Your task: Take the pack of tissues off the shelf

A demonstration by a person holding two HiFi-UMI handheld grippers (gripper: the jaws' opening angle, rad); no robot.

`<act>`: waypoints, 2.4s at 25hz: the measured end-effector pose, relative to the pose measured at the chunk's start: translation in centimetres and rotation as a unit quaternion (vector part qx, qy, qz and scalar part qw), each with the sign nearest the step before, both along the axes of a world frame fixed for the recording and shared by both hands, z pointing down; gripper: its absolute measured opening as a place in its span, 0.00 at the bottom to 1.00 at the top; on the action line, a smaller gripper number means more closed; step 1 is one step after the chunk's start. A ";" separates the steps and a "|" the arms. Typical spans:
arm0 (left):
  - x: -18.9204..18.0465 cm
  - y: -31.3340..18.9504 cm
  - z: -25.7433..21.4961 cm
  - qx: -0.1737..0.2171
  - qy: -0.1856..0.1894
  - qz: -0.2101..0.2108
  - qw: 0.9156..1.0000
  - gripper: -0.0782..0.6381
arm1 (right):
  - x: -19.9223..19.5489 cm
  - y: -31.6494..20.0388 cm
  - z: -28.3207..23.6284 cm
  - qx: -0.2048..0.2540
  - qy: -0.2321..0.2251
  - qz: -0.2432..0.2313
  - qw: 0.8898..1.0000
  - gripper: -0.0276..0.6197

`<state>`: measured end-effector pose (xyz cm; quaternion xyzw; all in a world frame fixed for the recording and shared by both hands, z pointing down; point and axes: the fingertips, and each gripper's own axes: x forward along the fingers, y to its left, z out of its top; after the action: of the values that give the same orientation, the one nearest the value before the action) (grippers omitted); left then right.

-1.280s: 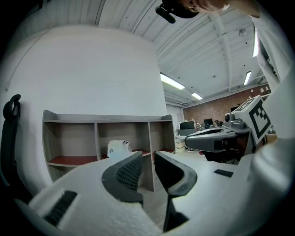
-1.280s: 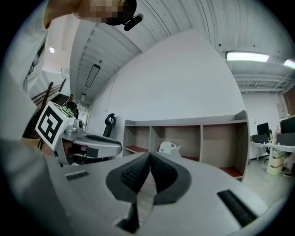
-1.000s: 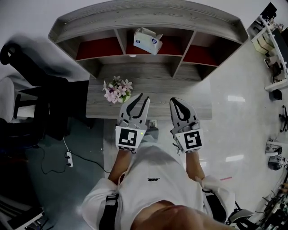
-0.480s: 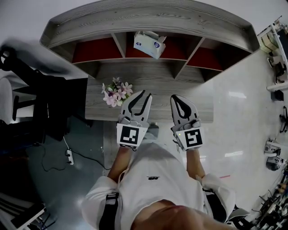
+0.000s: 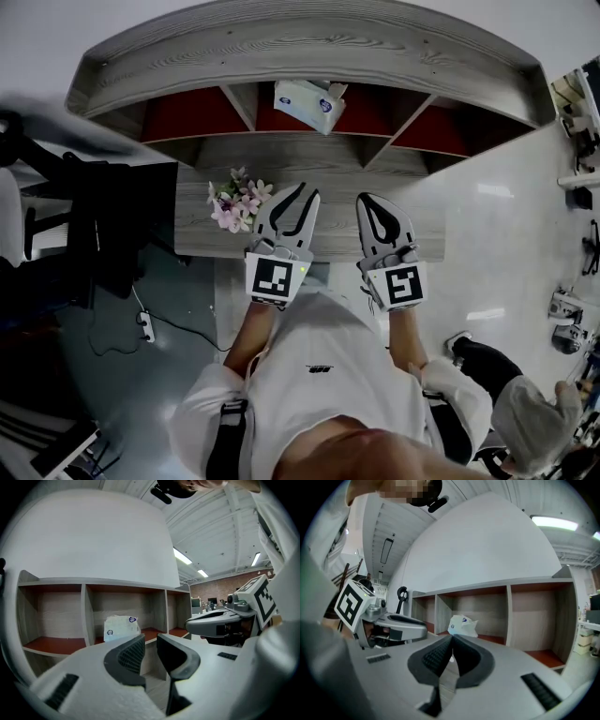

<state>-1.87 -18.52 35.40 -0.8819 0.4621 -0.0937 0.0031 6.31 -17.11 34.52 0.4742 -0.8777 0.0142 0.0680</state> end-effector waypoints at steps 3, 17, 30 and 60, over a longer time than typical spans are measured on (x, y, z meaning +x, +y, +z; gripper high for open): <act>0.3 -1.2 0.4 -0.004 0.001 0.001 1.000 0.23 | 0.0 -1.2 0.0 0.007 -0.006 -0.003 1.000 0.08; 1.7 -6.4 1.6 -0.007 -0.013 0.018 1.000 0.24 | 0.7 -5.4 1.0 -0.009 0.001 0.005 1.000 0.08; 2.6 -10.4 1.8 -0.007 -0.002 0.031 0.999 0.24 | 0.6 -8.4 2.2 -0.024 0.002 0.019 1.000 0.08; 2.8 -10.1 2.1 -0.010 -0.013 0.034 0.999 0.15 | -0.1 -8.6 2.5 -0.031 0.005 0.011 0.999 0.08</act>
<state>0.94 -28.67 37.53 -0.8959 0.4306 -0.1092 0.0037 6.23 -25.68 37.01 0.4811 -0.8715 0.0401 0.0867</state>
